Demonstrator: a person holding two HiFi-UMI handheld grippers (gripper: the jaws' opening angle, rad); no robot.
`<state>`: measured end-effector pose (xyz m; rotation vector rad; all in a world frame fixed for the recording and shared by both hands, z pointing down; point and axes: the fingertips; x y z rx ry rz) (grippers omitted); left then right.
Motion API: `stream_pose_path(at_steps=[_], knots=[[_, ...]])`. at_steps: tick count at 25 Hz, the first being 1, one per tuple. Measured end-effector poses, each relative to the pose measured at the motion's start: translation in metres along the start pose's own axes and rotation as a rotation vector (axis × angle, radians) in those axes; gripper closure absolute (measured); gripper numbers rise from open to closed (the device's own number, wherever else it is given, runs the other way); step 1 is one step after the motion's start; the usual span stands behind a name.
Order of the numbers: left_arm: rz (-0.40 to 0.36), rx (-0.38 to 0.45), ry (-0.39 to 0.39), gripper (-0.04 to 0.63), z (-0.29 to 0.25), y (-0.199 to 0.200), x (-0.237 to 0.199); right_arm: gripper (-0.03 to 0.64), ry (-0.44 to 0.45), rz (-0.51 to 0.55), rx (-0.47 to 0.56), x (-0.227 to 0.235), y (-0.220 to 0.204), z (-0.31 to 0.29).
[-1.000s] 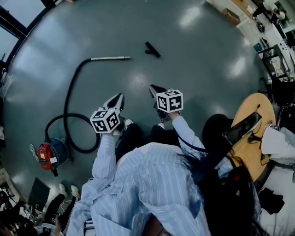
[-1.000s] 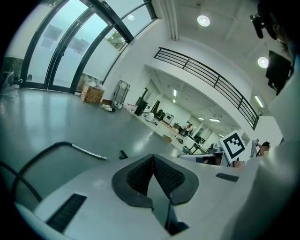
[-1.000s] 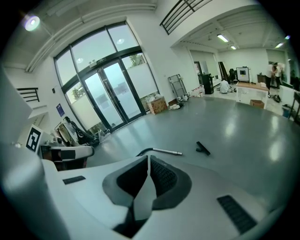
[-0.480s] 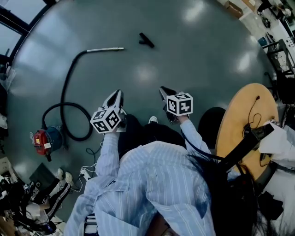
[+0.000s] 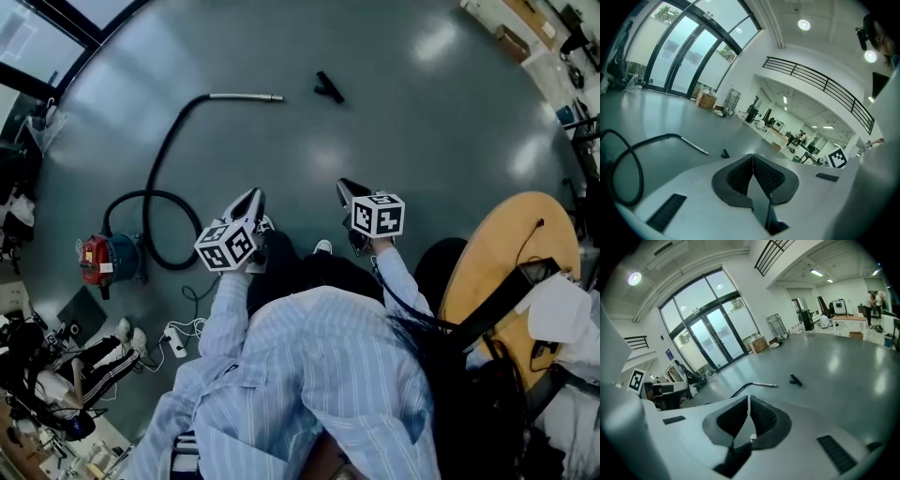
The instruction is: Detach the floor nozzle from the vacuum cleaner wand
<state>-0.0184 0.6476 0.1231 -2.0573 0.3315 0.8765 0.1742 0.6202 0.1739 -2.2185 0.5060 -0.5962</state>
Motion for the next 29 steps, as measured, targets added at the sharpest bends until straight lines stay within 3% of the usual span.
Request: stream_pose_path(at_steps=[21,29], knots=[[-0.037,-0.001,-0.022,0.588,-0.015,0.007,0.012,0.595,-0.014,0.015,0.003,0.01,0.007,0.003],[-0.022,0.0,-0.001,0.588,-0.007,0.028,-0.014,0.594,-0.01,0.019,-0.011,-0.007,0.017,-0.018]])
Point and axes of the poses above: the fingertips, and each gripper's own axes: z backward along the fingers, x to its right, y out of its top, and after that the axes turned 13 degrees about z, right-handed
